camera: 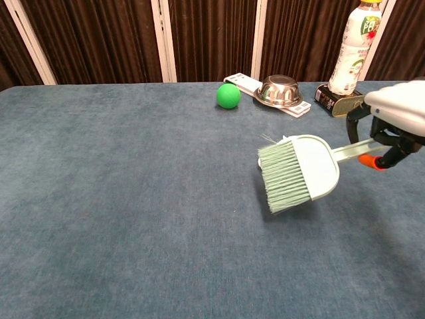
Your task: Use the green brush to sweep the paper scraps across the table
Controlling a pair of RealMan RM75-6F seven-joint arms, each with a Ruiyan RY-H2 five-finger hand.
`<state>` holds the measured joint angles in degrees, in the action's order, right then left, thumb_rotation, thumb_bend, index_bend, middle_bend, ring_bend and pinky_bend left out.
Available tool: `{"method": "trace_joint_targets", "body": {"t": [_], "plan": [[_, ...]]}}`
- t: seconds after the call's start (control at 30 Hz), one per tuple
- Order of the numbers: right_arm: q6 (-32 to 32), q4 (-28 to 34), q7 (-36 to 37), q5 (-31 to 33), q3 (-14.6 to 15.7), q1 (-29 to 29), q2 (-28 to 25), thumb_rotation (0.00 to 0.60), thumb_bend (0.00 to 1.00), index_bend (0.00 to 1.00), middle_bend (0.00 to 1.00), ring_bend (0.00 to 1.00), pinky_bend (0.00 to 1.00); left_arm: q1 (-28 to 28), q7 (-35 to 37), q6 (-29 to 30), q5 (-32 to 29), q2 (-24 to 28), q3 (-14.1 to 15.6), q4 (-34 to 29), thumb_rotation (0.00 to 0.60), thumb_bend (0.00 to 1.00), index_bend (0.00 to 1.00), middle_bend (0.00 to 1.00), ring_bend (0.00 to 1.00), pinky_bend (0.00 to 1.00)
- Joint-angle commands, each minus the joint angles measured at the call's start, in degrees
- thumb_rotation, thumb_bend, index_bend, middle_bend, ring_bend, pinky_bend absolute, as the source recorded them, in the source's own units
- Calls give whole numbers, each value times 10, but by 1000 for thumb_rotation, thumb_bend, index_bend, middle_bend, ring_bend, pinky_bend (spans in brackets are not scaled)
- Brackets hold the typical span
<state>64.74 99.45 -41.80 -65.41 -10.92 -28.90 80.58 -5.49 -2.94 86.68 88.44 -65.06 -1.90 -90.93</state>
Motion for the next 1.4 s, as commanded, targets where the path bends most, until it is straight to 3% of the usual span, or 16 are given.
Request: {"method": "trace_joint_targets", "body": {"t": [0.03, 0.33, 0.6, 1.03, 1.17, 1.4], "plan": [[-9, 3, -19, 16, -6, -16, 6, 600, 617, 739, 933, 953, 877, 0, 1, 0, 0, 1, 0, 0, 600, 0, 0, 0, 0, 0], [-46, -60, -67, 82, -25, -66, 36, 600, 617, 739, 933, 953, 877, -2, 10, -6, -3, 4, 0, -2, 600, 0, 0, 0, 0, 0], [-71, -138, -100, 119, -19, -96, 40, 600, 617, 747, 933, 953, 877, -5, 16, -18, -10, 10, 1, -8, 600, 0, 0, 0, 0, 0], [-34, -218, -167, 163, -22, -105, -34, 600, 618, 752, 933, 953, 876, -5, 13, -18, -9, 12, 2, -16, 600, 0, 0, 0, 0, 0], [-19, -189, -158, 175, -34, -99, -67, 600, 617, 752, 933, 953, 877, -4, 13, -16, -7, 12, 3, -16, 600, 0, 0, 0, 0, 0], [0, -73, -148, 145, -41, -104, -112, 600, 617, 762, 933, 953, 877, -6, 11, -18, -3, 10, 3, -16, 600, 0, 0, 0, 0, 0]]}}
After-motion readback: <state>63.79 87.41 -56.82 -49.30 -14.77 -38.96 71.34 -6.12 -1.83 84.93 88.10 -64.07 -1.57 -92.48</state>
